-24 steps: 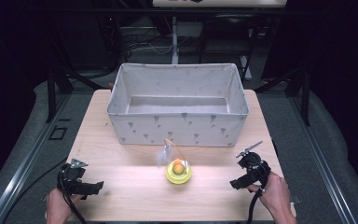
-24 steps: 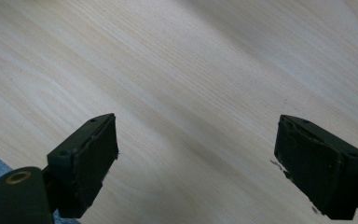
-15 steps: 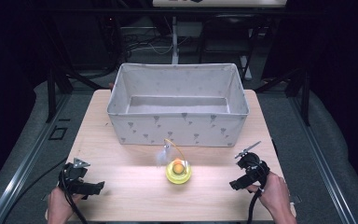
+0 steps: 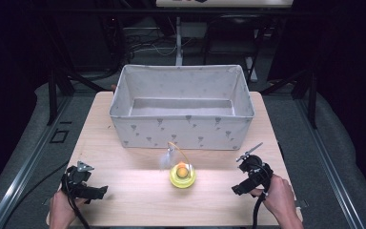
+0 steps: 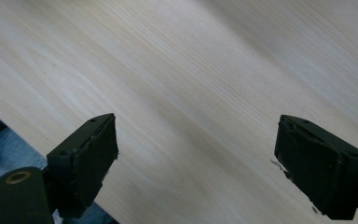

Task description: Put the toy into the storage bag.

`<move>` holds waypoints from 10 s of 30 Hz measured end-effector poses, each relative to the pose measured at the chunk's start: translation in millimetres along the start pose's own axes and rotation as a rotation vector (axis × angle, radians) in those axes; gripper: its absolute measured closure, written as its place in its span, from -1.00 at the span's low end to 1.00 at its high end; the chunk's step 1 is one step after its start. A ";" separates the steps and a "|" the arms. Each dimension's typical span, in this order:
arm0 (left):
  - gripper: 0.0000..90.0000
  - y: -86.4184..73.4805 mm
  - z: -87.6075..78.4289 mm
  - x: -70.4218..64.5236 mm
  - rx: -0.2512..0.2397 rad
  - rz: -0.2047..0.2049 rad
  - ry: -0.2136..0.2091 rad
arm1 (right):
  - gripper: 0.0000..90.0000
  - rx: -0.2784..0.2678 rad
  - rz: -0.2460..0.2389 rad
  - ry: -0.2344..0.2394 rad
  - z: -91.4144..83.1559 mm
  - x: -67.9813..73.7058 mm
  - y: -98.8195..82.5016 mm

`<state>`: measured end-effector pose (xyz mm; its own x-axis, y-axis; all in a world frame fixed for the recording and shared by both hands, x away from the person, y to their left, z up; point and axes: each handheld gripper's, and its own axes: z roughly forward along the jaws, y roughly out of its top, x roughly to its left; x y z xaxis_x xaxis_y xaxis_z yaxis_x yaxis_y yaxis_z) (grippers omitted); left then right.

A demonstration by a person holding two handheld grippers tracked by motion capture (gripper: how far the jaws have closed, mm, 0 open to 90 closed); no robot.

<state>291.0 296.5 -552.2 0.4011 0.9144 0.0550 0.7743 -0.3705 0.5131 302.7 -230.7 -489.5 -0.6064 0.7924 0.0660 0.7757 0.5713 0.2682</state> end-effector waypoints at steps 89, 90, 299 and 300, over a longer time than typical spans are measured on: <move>-1.00 8.2 5.7 -11.7 0.046 0.069 -0.024 | 0.95 0.096 -0.526 -0.013 -49.1 125.3 162.1; -1.00 8.2 5.8 -12.0 0.047 0.070 -0.023 | 0.95 0.094 -0.525 -0.015 -49.4 125.4 161.9; -1.00 10.2 12.1 -16.5 0.023 0.123 -0.033 | 0.96 -0.031 -0.249 -0.100 -268.7 -3.2 240.6; -1.00 10.2 12.4 -16.9 0.020 0.123 -0.034 | 0.96 -0.034 -0.239 -0.102 -267.5 -8.0 243.2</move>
<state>298.2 275.2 -558.5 0.5095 0.8560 0.0874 0.7278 -0.4829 0.4870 449.4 -155.2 -167.7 -0.7495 0.6544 -0.0998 0.6054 0.7386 0.2967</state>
